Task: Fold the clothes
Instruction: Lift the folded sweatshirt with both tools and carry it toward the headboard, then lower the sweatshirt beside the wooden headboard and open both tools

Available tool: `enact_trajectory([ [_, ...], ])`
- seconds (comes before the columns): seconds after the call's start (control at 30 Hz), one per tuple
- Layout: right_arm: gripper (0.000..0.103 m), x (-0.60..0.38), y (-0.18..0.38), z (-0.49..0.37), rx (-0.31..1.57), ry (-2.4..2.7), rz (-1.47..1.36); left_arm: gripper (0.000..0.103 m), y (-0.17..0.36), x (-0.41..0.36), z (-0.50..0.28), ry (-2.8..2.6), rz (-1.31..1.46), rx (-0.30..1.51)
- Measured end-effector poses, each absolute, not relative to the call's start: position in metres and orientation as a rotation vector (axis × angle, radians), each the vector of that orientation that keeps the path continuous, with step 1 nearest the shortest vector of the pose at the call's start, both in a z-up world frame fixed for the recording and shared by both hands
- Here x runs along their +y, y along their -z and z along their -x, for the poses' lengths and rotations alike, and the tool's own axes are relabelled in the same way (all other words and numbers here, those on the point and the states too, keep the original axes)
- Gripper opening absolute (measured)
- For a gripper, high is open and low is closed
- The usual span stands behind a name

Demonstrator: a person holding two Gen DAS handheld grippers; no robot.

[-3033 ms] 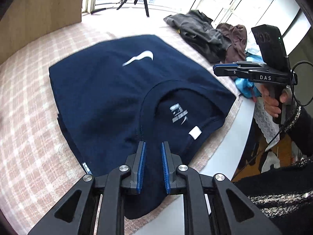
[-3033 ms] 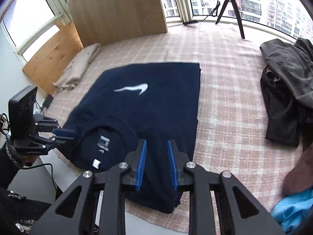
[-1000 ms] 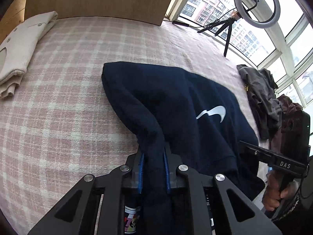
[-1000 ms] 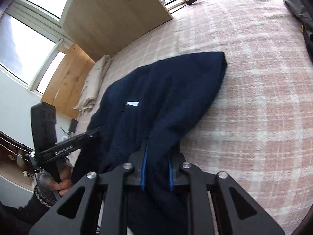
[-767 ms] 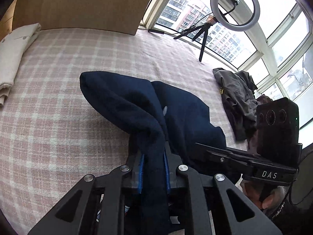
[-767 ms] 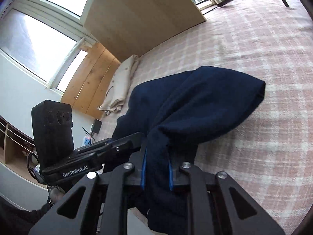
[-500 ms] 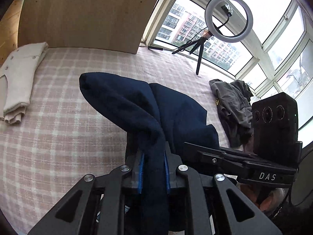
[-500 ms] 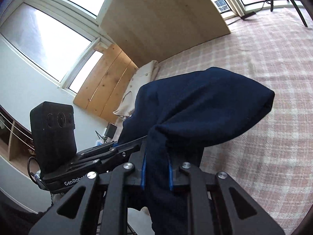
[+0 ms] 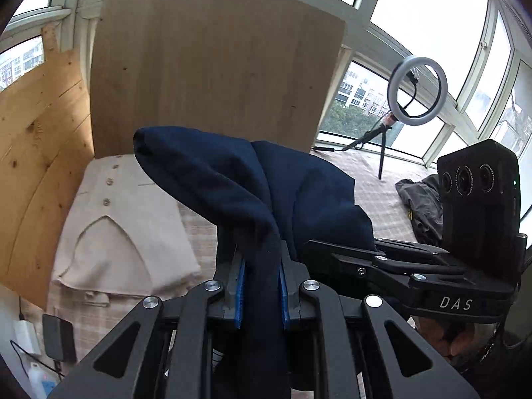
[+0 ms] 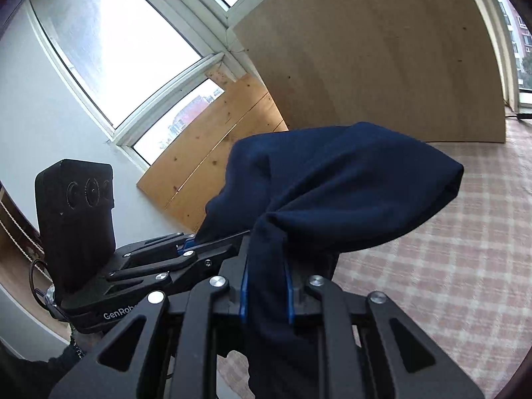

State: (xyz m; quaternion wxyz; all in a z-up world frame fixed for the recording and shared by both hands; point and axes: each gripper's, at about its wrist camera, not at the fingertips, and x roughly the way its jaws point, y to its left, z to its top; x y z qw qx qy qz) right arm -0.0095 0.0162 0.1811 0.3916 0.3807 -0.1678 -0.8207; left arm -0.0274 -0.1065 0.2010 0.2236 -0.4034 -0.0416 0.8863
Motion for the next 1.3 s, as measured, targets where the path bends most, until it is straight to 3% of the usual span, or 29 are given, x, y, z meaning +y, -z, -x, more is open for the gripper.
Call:
enact_trajectory([
  [0.43,0.016,-0.117,-0.161,0.095,-0.344,2.089,-1.013,0.014,-0.175,-0.217,0.123,-2.479,1.135,-0.079],
  [0.5,0.016,-0.120,-0.147,0.111,-0.276,2.124,-1.078,0.019,-0.161,-0.226,0.140,-2.585,1.163,0.079],
  [0.57,0.021,-0.117,-0.125,0.129,-0.217,2.173,-1.199,0.031,-0.135,-0.235,0.160,-2.731,1.298,0.293],
  [0.6,0.022,-0.104,-0.109,0.138,-0.252,2.179,-1.293,0.031,-0.122,-0.240,0.168,-2.779,1.372,0.365],
  [0.77,0.025,-0.042,-0.077,0.159,-0.556,2.106,-1.387,0.032,-0.105,-0.260,0.169,-2.799,1.415,0.236],
  [0.9,0.038,-0.027,-0.076,0.181,-0.658,2.120,-1.334,0.033,-0.116,-0.253,0.170,-2.777,1.317,0.140],
  [1.13,0.037,-0.062,-0.064,0.235,-0.508,2.162,-1.357,0.033,-0.089,-0.232,0.200,-2.625,1.373,0.071],
  [1.2,0.037,-0.078,-0.058,0.244,-0.275,2.286,-1.397,0.039,-0.072,-0.233,0.210,-2.603,1.432,0.067],
  [1.27,0.037,-0.077,-0.063,0.244,-0.241,2.321,-1.399,0.052,-0.065,-0.234,0.215,-2.601,1.454,0.035],
  [1.3,0.037,-0.074,-0.067,0.244,-0.241,2.332,-1.395,0.052,-0.065,-0.235,0.216,-2.600,1.461,0.011],
])
